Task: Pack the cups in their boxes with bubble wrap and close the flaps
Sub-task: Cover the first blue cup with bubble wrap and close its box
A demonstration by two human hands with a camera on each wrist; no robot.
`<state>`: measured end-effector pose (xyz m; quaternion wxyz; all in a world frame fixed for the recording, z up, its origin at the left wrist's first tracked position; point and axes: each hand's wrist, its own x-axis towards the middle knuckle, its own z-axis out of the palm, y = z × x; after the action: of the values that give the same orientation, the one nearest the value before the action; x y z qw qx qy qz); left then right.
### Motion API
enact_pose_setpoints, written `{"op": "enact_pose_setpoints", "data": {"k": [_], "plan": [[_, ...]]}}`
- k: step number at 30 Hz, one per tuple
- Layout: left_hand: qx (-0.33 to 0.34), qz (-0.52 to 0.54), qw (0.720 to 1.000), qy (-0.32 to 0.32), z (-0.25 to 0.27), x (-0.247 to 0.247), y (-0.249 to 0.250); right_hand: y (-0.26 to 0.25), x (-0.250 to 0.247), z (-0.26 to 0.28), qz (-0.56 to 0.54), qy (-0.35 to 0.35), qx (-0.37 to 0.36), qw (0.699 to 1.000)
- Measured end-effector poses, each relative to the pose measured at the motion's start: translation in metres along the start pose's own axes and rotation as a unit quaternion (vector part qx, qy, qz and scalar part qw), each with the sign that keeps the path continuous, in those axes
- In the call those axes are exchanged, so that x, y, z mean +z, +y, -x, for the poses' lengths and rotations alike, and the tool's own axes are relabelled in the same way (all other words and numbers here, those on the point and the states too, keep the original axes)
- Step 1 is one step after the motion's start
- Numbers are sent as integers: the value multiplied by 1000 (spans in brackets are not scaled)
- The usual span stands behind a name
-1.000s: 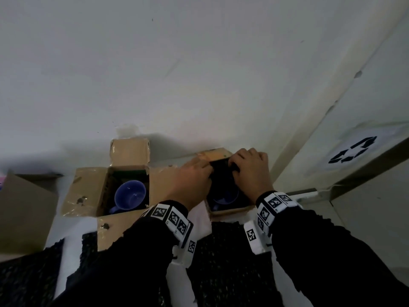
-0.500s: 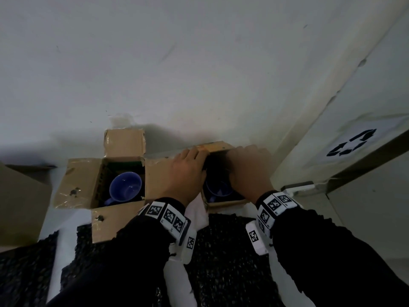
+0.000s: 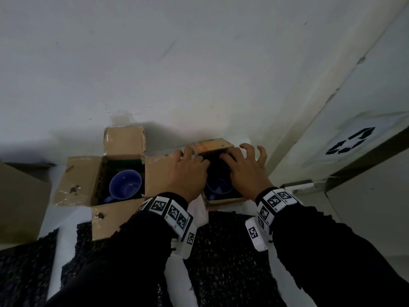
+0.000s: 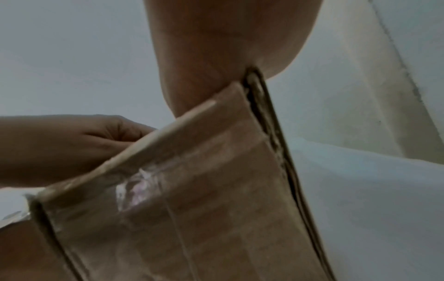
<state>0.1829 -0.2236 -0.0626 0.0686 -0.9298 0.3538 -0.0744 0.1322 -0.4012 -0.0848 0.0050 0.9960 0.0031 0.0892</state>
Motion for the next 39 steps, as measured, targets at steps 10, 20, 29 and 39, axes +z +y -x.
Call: {"op": "enact_pose_setpoints", "data": {"k": [10,20,29,39], "plan": [[77,78,988,107,4,18,-6,4,2,5,10,29,22,999],[37,61,995,-68,-6,10,3,3,7,1,16,-36,7,999],[34,90,995,23,27,-6,8,11,-33,31,-164,43,-13,985],[44,207,977,-9,117,-12,58,-12,-24,177,-293,26,-37,955]]}}
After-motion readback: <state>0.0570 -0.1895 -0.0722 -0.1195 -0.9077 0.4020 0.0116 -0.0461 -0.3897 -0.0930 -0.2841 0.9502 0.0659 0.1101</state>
